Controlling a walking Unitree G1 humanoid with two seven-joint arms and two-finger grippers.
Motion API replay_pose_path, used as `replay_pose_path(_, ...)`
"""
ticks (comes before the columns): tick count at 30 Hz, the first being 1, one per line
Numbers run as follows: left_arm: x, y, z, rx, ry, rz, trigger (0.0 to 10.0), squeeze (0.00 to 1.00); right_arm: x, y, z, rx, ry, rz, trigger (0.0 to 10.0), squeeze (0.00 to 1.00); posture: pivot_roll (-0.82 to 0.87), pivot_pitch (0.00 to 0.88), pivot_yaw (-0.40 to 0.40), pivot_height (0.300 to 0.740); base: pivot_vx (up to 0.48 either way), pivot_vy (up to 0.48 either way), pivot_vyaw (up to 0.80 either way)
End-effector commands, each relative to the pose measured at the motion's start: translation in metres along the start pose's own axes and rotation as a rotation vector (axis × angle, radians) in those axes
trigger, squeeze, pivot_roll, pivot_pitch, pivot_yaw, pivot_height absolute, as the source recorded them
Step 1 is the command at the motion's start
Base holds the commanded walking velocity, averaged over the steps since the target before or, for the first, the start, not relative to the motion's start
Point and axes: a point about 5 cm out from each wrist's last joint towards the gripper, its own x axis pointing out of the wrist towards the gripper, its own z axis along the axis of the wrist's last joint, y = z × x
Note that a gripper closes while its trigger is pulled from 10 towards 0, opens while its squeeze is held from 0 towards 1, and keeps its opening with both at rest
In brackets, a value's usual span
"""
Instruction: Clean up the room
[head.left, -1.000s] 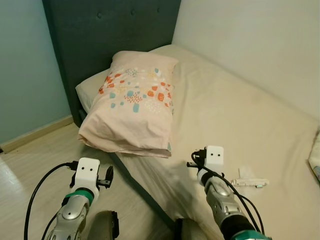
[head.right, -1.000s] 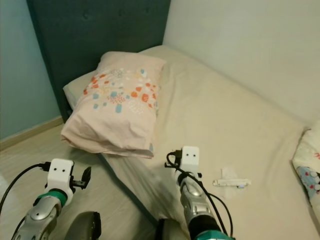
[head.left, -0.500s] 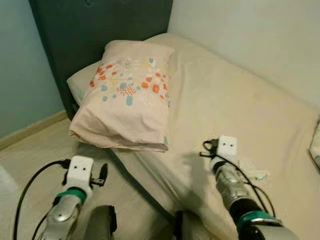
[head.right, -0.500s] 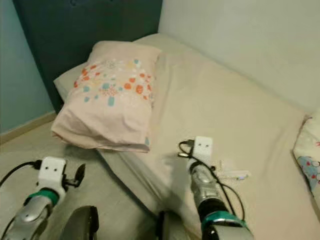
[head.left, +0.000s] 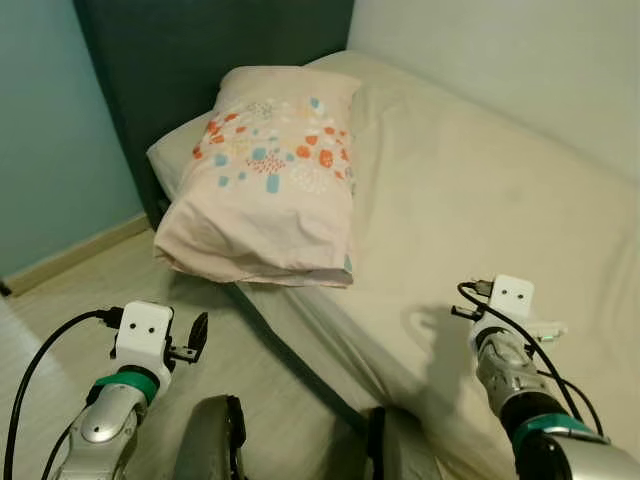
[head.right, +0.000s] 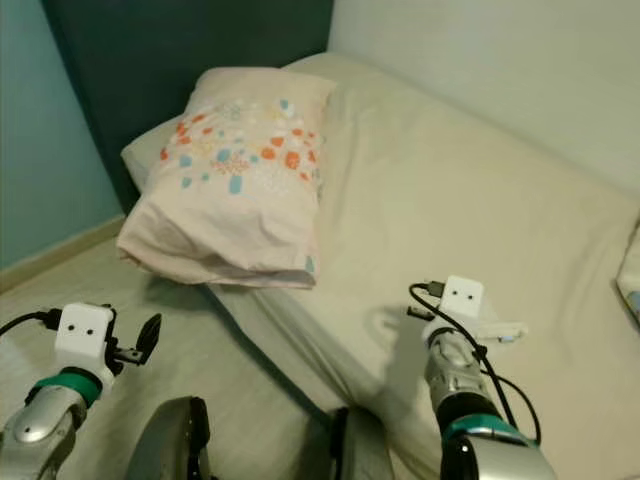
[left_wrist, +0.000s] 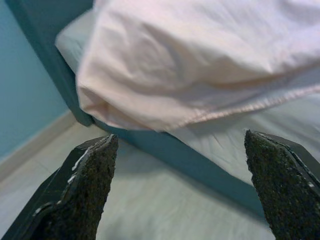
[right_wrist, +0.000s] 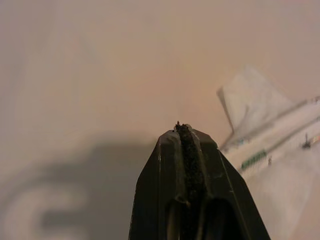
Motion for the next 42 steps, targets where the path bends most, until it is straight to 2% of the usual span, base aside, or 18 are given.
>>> replay_pose_path(1, -0.006, 0.004, 0.0, -0.02, 0.01, 0.017, 10.0, 0.0, 0.001, -0.004, 0.001, 0.026, 0.007, -0.034, 10.0, 0.1, 0.24, 0.155, -0.059, 0.52, 0.0, 0.0, 0.0)
replay_pose_path(2, -0.006, 0.004, 0.0, -0.02, 0.01, 0.017, 10.0, 0.0, 0.001, -0.004, 0.001, 0.026, 0.007, -0.034, 10.0, 0.1, 0.24, 0.155, -0.059, 0.52, 0.0, 0.0, 0.0)
replay_pose_path(3, -0.008, 0.005, 0.002, -0.028, 0.005, 0.02, 10.0, 0.0, 0.001, -0.005, 0.003, 0.036, 0.001, -0.044, 10.0, 0.64, 0.25, 0.162, -0.063, 0.52, 0.0, 0.0, 0.0)
replay_pose_path(4, -0.012, 0.006, 0.003, -0.029, 0.007, 0.024, 10.0, 0.0, 0.002, -0.005, 0.004, 0.053, -0.003, -0.049, 10.0, 1.0, 0.28, 0.176, -0.06, 0.52, 0.0, 0.0, 0.0)
replay_pose_path(9, -0.02, 0.008, 0.012, -0.048, -0.006, 0.013, 10.0, 0.0, 0.002, -0.005, 0.007, 0.102, -0.007, -0.073, 10.0, 1.0, 0.31, 0.191, -0.047, 0.52, 0.0, 0.0, 0.0)
replay_pose_path(12, -0.023, 0.007, 0.024, -0.065, -0.036, -0.043, 10.0, 0.0, 0.002, -0.002, 0.011, 0.192, -0.024, -0.074, 10.0, 1.0, 0.34, 0.205, -0.038, 0.52, 0.0, 0.0, 0.0)
replay_pose_path(20, -0.033, 0.001, 0.042, -0.08, -0.06, -0.142, 10.0, 0.0, 0.002, -0.003, 0.014, 0.154, -0.041, -0.12, 10.0, 1.0, 0.41, 0.232, -0.016, 0.52, 0.0, 0.0, 0.0)
replay_pose_path(21, -0.036, 0.001, 0.046, -0.083, -0.063, -0.159, 10.0, 0.0, 0.002, -0.004, 0.014, 0.15, -0.049, -0.133, 10.0, 0.93, 0.43, 0.237, -0.007, 0.52, 0.0, 0.0, 0.0)
replay_pose_path(23, -0.042, 0.002, 0.05, -0.087, -0.061, -0.186, 10.0, 0.0, 0.002, -0.007, 0.016, 0.132, -0.064, -0.171, 10.0, 0.16, 0.45, 0.243, 0.004, 0.52, 0.0, 0.0, 0.0)
replay_pose_path(24, -0.044, 0.003, 0.052, -0.084, -0.056, -0.191, 10.0, 0.0, 0.002, -0.01, 0.016, 0.115, -0.069, -0.199, 10.0, 0.0, 0.45, 0.244, 0.007, 0.52, 0.0, 0.0, 0.0)
replay_pose_path(30, -0.046, 0.007, 0.054, -0.084, -0.046, -0.195, 10.0, 0.0, 0.001, -0.028, 0.014, 0.096, -0.076, -0.321, 10.0, 0.0, 0.45, 0.243, 0.017, 0.52, 0.0, 0.0, 0.0)
replay_pose_path(35, -0.046, 0.005, 0.054, -0.101, -0.035, -0.215, 10.0, 0.0, 0.001, -0.036, 0.014, 0.131, -0.08, -0.317, 10.0, 0.0, 0.42, 0.234, 0.018, 0.52, 0.0, 0.0, 0.0)
replay_pose_path(37, -0.045, 0.003, 0.053, -0.108, -0.028, -0.225, 10.0, 0.0, 0.001, -0.034, 0.014, 0.139, -0.082, -0.289, 10.0, 0.0, 0.4, 0.222, 0.018, 0.52, 0.0, 0.0, 0.0)
replay_pose_path(39, -0.038, -0.006, 0.045, -0.109, 0.0, -0.245, 10.0, 0.0, 0.001, -0.022, 0.015, 0.13, -0.104, -0.201, 10.0, 0.0, 0.33, 0.185, 0.01, 0.52, 0.0, 0.0, 0.0)
replay_pose_path(40, -0.038, -0.006, 0.045, -0.109, 0.0, -0.245, 10.0, 0.0, 0.001, -0.022, 0.015, 0.13, -0.104, -0.201, 10.0, 0.0, 0.33, 0.185, 0.01, 0.52, 0.0, 0.0, 0.0)
replay_pose_path(42, -0.03, -0.017, 0.032, -0.096, 0.038, -0.259, 10.0, 0.0, 0.0, -0.01, 0.016, 0.116, -0.133, -0.124, 10.0, 0.0, 0.27, 0.16, -0.006, 0.52, 0.0, 0.0, 0.0)
